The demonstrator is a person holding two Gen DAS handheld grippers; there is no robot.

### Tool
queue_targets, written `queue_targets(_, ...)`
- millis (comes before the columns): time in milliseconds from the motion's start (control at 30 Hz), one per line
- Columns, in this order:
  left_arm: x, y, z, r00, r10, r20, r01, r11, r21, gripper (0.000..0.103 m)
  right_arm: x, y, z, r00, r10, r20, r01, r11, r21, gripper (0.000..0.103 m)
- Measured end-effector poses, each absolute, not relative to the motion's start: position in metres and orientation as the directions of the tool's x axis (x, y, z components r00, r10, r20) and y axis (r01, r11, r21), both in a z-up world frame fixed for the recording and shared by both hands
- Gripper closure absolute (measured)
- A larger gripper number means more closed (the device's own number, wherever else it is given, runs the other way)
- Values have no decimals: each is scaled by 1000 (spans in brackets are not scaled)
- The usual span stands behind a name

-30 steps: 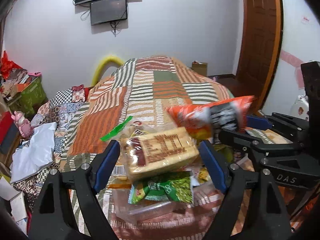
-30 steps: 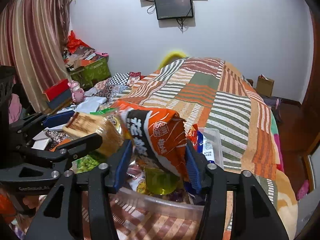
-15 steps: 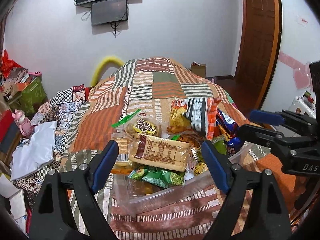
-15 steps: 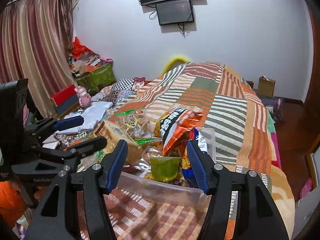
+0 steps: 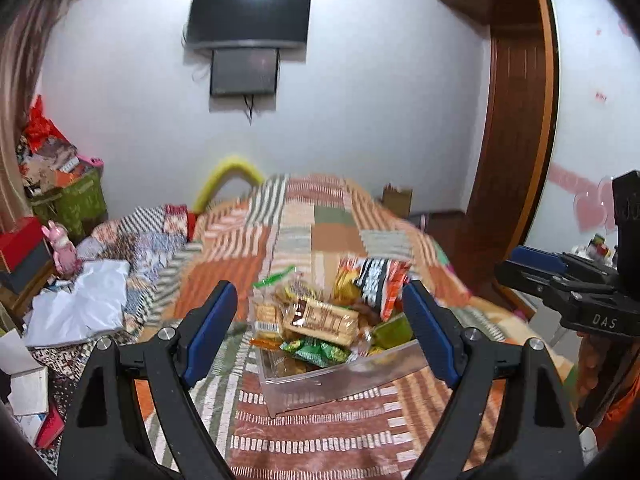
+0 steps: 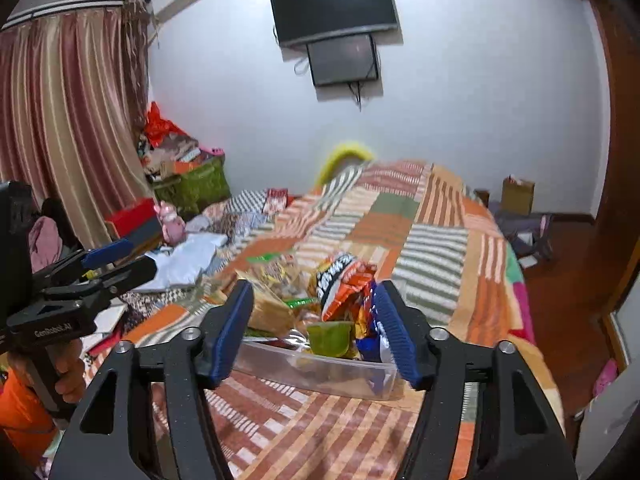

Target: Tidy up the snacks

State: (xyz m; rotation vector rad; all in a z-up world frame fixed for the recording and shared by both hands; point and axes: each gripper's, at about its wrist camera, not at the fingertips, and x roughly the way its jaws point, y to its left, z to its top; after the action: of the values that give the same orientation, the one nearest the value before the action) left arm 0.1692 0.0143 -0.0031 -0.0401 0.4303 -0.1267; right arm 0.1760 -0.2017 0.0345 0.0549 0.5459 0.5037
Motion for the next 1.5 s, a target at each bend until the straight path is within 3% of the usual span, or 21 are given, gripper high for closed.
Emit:
queue_targets(167,133,14,22,930,-136,-342,111,990,-91,8,138,-207,63,787,463,-407,-445,884,144,21)
queue_targets(367,97,5,36,944,-125,-304,108,992,-70,4,103,-206,81,810,466,-357,-452,883,127,12)
queue_targets(500,78,-1,38,952,-114,-284,102,993,-57,1,89,-206,84,829,449,-333,-437,892,116,0)
queue_targets(1500,50,-11,30,960,-77,-269,69,997,-38,0,66,-205,73,835,439,-332,-428,897,109,0)
